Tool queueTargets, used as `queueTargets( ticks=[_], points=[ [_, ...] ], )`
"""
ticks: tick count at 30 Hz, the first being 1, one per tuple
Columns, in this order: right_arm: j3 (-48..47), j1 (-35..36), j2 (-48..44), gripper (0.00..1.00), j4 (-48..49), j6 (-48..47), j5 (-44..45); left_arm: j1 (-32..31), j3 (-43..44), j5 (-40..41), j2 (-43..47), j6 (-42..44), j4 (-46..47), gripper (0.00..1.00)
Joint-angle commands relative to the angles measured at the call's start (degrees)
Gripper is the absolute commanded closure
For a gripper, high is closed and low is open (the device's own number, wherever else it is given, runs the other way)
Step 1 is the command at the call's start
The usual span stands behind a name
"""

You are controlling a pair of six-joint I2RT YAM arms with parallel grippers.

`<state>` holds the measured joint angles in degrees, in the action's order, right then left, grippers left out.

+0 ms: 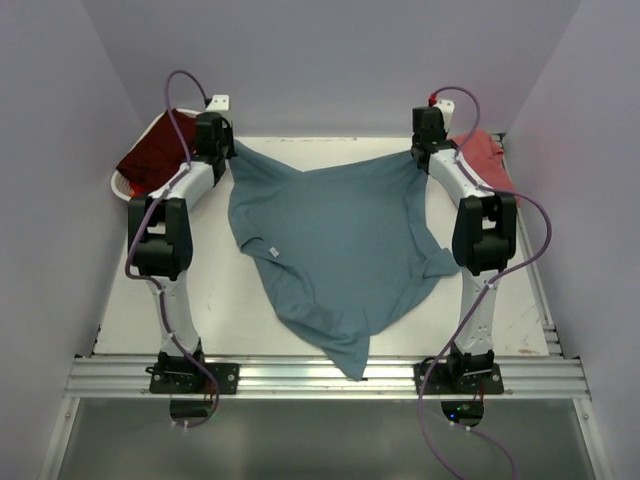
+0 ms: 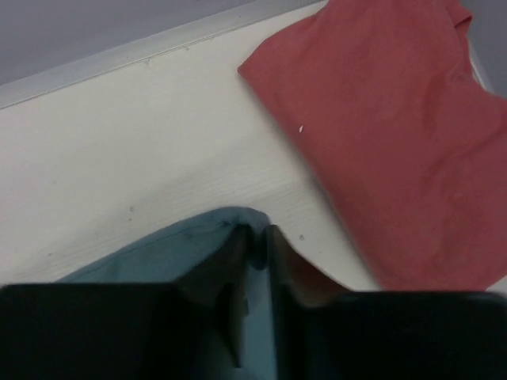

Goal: Fold and stack the t-shirts
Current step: Flatten the tshirt out

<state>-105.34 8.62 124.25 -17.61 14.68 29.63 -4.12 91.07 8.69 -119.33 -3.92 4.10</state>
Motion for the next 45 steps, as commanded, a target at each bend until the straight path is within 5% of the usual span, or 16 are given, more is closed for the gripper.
queueTargets(
  ticks=[1,2,3,4,5,9,15,17,18,19,22,45],
  points=[
    [-2.77,-0.62,-2.16,0.68,5.99,-1.75,3.96,0.69,7.54,-4.11,1.46,-1.60,4.78,1.00],
    [-1.29,-0.54,-4.69,0.34,6.70,-1.93,3.43,0.69,8.59,-5.07,3.47,-2.05,4.78,0.79],
    [-0.14,-0.54,-6.02,0.26,7.49,-1.76,2.64,0.61,8.25,-5.95,5.05,-2.49,5.13,0.62],
    [2.57,-0.45,-9.51,0.21,8.19,-1.58,0.80,0.17,5.99,-5.88,8.99,-3.19,6.78,0.24],
    [4.42,-0.27,-9.55,0.21,8.20,-1.58,0.09,0.16,4.31,-5.88,11.20,-3.20,7.76,0.05],
    [13.04,1.48,-18.92,0.14,10.83,-2.02,-0.80,-4.13,-0.36,-1.66,17.46,-1.70,4.70,0.00],
    [23.50,3.24,-25.71,0.24,9.17,-0.62,-5.62,-8.44,-0.45,-4.20,15.36,-6.88,-7.77,0.04],
    [27.37,3.16,-28.35,0.54,9.69,-0.26,-7.47,-9.15,-4.74,-6.04,15.79,-9.16,-6.40,0.19],
    [28.34,3.15,-28.97,0.70,9.35,-0.35,-9.57,-9.76,-6.59,-7.88,15.88,-10.04,-5.43,0.28],
    [28.87,3.24,-29.32,1.00,8.47,-0.09,-9.76,-9.94,-9.21,-8.42,15.79,-11.53,-5.07,0.55],
    [28.18,3.24,-27.67,1.00,3.73,0.96,-11.25,-11.17,-11.78,-10.27,14.04,-14.17,-5.67,1.00],
    [22.02,3.15,-10.08,1.00,-7.26,5.63,-22.34,-23.13,-33.76,-5.97,15.18,-22.88,2.49,1.00]
  ],
)
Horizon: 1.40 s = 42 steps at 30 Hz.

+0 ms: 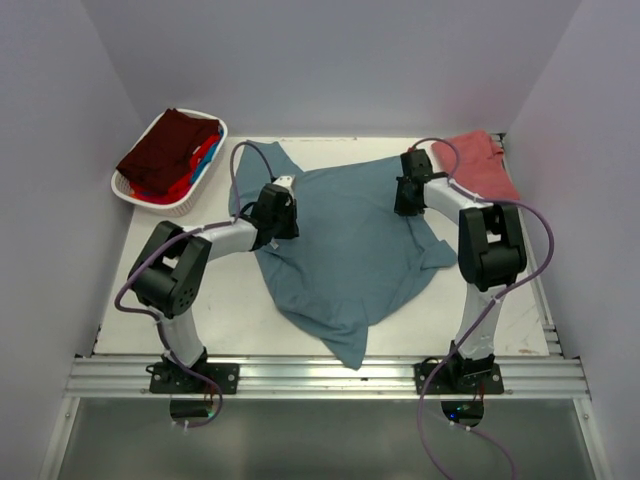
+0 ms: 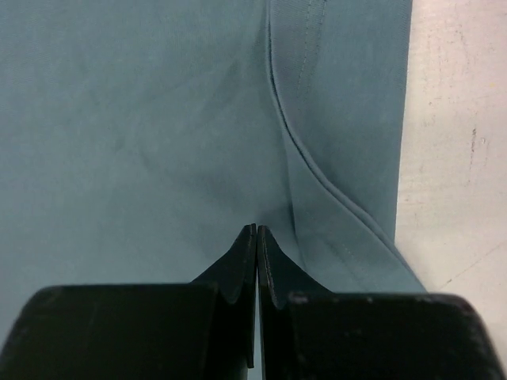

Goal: Fold and stack the t-shirts
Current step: Flatten the tshirt out

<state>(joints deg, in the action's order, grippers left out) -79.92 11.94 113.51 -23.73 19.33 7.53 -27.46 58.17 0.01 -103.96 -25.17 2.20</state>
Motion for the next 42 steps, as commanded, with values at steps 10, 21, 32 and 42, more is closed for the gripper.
queueTargets(
  ticks=[10,21,32,42],
  points=[
    [-7.00,-1.13,3.64,1.00,-4.92,2.03,9.78,0.04,-7.19,5.61,3.49,-1.37,0.18,1.00],
    [-7.80,-2.01,6.02,1.00,-5.98,2.46,8.29,-1.01,-13.61,10.44,8.07,-0.50,-2.02,1.00],
    [0.89,-1.22,-7.76,1.00,-2.74,2.38,20.25,-1.01,-12.30,11.23,11.15,1.52,-4.21,1.00],
    [5.47,-1.05,-11.04,0.74,-8.00,0.35,8.71,-0.93,-10.10,11.06,12.20,1.53,-4.75,1.00]
  ],
)
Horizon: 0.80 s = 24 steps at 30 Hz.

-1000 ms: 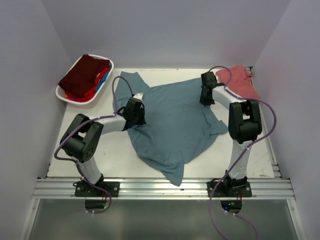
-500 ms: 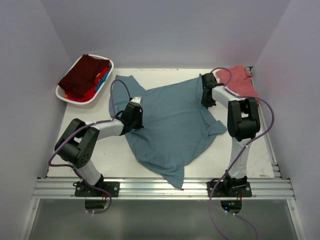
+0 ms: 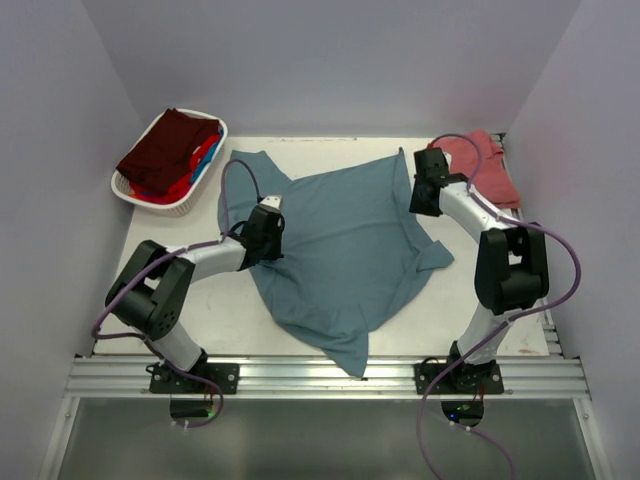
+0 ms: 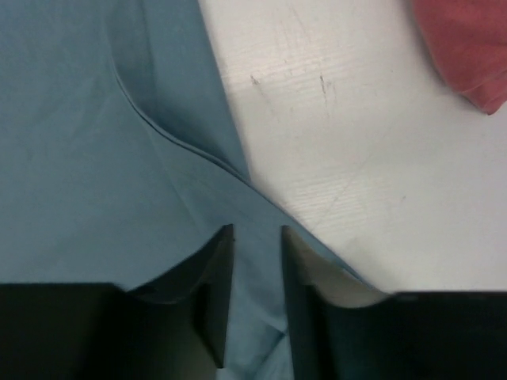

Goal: Fold and stack the t-shirts
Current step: Flatten the tshirt out

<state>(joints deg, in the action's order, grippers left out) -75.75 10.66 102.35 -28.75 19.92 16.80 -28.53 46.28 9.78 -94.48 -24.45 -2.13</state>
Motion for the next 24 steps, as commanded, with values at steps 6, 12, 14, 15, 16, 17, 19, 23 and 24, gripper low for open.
queueTargets(
  ticks=[6,12,14,15,16,17,19,23,24],
  points=[
    [4.29,-0.28,0.22,0.51,-3.24,1.43,3.16,0.15,2.14,1.82,4.38,1.16,-0.86,1.00],
    [3.15,-0.37,2.24,0.53,-1.22,1.43,-2.73,0.15,1.88,2.09,4.30,1.16,-0.42,1.00],
    [3.58,-0.28,2.94,0.54,-0.17,1.35,-4.84,0.15,1.62,2.00,4.13,0.98,-0.42,1.00],
    [3.59,-0.37,3.30,0.54,0.36,1.52,-5.10,0.15,1.62,2.08,4.13,0.98,-0.16,1.00],
    [3.59,-0.29,3.73,0.54,0.54,1.61,-5.02,0.15,1.53,2.08,4.13,0.89,-0.15,1.00],
    [3.50,-0.46,5.31,0.55,0.71,1.70,-4.41,0.15,1.27,2.08,4.21,0.89,-0.07,1.00],
    [2.71,-0.46,7.24,0.57,0.89,1.70,-3.53,0.15,1.09,2.08,4.30,0.89,-0.07,1.00],
    [1.04,-1.16,10.77,0.76,0.80,2.58,-0.72,0.15,0.48,2.78,5.18,1.07,-0.42,1.00],
    [1.13,-1.25,10.60,0.83,0.89,2.93,0.07,0.15,0.30,2.87,5.27,1.07,-0.50,1.00]
  ],
)
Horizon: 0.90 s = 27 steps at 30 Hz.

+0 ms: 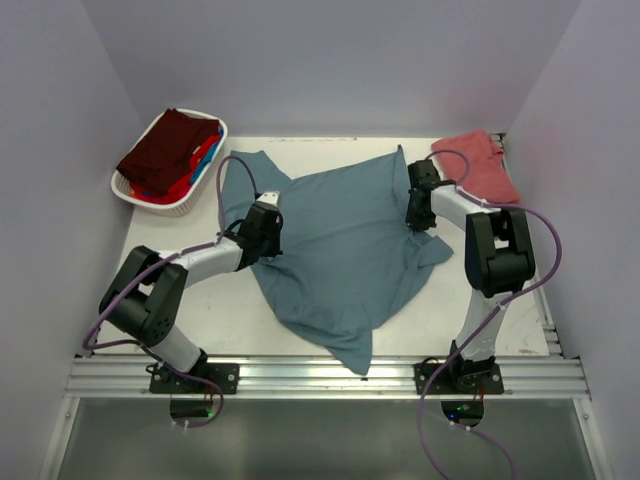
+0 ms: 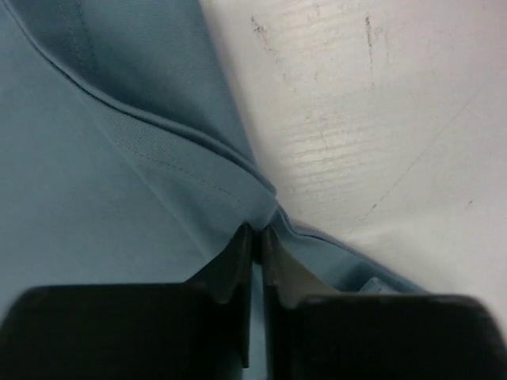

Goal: Fold and stack the t-shirts
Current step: Flatten the tshirt out

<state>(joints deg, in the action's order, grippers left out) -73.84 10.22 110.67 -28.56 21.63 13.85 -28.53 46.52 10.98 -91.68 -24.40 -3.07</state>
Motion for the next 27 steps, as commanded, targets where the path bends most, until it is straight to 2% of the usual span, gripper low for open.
queueTargets(
  ticks=[1,6,10,18,22,27],
  points=[
    [-0.78,-0.90,2.09,1.00,0.78,1.49,3.64,0.15,-0.11,1.76,2.64,1.02,0.43,1.00],
    [0.72,-0.90,-1.59,1.00,-0.36,1.93,9.26,0.15,-1.43,2.29,2.82,1.02,-0.01,1.00],
    [2.56,-1.16,-5.28,1.00,-1.50,3.94,18.12,0.15,-2.84,3.25,3.17,1.20,-0.71,1.00],
    [2.83,-2.04,-7.75,1.00,-2.91,5.35,19.55,0.15,-3.72,4.05,2.74,1.90,-1.06,1.00],
    [2.56,-2.13,-9.07,1.00,-4.93,5.62,24.99,0.15,-4.33,4.22,2.47,2.08,-1.06,1.00],
    [2.83,-2.40,-10.30,1.00,-6.42,6.23,26.59,0.15,-4.78,5.45,4.05,1.99,-2.02,1.00]
  ],
)
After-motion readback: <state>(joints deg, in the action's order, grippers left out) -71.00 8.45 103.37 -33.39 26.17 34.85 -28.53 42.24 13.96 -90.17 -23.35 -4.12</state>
